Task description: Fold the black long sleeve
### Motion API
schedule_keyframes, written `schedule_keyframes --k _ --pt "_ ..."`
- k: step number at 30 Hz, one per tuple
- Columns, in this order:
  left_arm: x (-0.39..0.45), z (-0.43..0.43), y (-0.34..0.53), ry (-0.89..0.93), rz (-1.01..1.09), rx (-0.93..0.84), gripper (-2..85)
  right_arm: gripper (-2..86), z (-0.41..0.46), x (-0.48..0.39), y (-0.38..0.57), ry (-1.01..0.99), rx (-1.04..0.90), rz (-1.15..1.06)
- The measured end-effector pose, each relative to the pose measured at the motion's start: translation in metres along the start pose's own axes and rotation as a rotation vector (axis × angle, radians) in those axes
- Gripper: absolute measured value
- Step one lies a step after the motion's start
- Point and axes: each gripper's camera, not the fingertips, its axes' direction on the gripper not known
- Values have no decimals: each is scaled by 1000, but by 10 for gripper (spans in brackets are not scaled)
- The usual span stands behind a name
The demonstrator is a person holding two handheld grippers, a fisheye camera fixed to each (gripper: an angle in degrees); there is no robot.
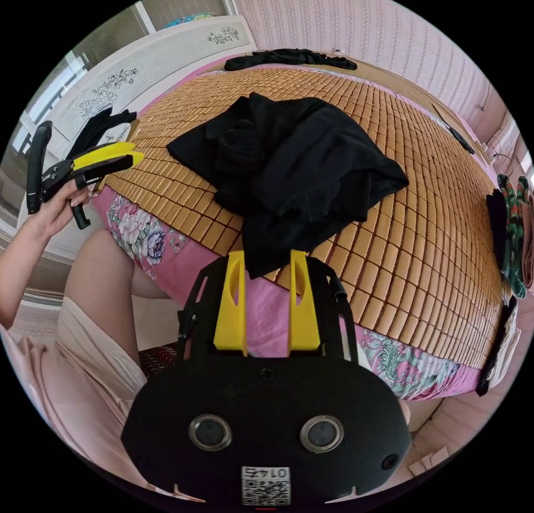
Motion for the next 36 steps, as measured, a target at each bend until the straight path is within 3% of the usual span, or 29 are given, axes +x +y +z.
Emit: schedule_keyframes --k 3,7,14,20,24,31,36 --pt "-18 25 -16 -9 -49 -16 105 48 4 -1 -8 28 -43 -8" --pt "-36 64 -21 -19 -114 -191 79 26 -18 8 7 -13 39 28" --pt "-59 42 12 125 -163 -184 7 16 -67 26 65 -80 191 155" --pt "-75 -71 75 424 -140 71 0 13 -132 -9 110 -38 367 101" --pt "-86 -155 105 467 -107 254 -4 11 -210 -30 127 -125 502 38" --pt "-116 -328 130 371 53 621 -9 7 -381 -100 177 -19 827 -196" --pt "-119 -413 164 282 36 817 -10 0 -463 -138 231 -109 1036 -267"
